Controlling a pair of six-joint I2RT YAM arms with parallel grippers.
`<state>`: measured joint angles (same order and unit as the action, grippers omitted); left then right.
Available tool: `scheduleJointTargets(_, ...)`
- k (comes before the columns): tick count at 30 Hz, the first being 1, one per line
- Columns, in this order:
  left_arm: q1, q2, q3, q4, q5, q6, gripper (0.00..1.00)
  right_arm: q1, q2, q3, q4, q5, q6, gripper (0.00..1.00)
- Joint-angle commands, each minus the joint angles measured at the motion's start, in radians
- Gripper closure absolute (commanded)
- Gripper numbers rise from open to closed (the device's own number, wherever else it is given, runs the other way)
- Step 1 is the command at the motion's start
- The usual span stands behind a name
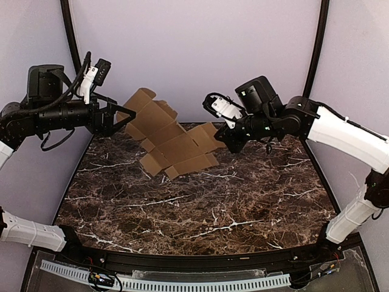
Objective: Fold the paper box
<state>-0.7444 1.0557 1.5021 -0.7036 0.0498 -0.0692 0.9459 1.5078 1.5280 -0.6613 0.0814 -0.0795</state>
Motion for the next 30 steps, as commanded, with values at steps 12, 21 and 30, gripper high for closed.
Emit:
scheduleJointTargets(12,-0.003,-0.071,0.027,-0.022,0.003,0.052,0.00,0.104,-0.074,0.142,-0.214,0.505,-0.825,1.00)
scheduleJointTargets(21,-0.002,-0.110,-0.030,-0.008,-0.036,0.052,0.00,0.134,-0.104,0.320,-0.396,0.539,-1.081,1.00)
scheduleJointTargets(30,-0.002,-0.116,-0.100,0.042,-0.038,0.041,0.00,0.169,-0.108,0.413,-0.657,0.436,-1.062,1.00)
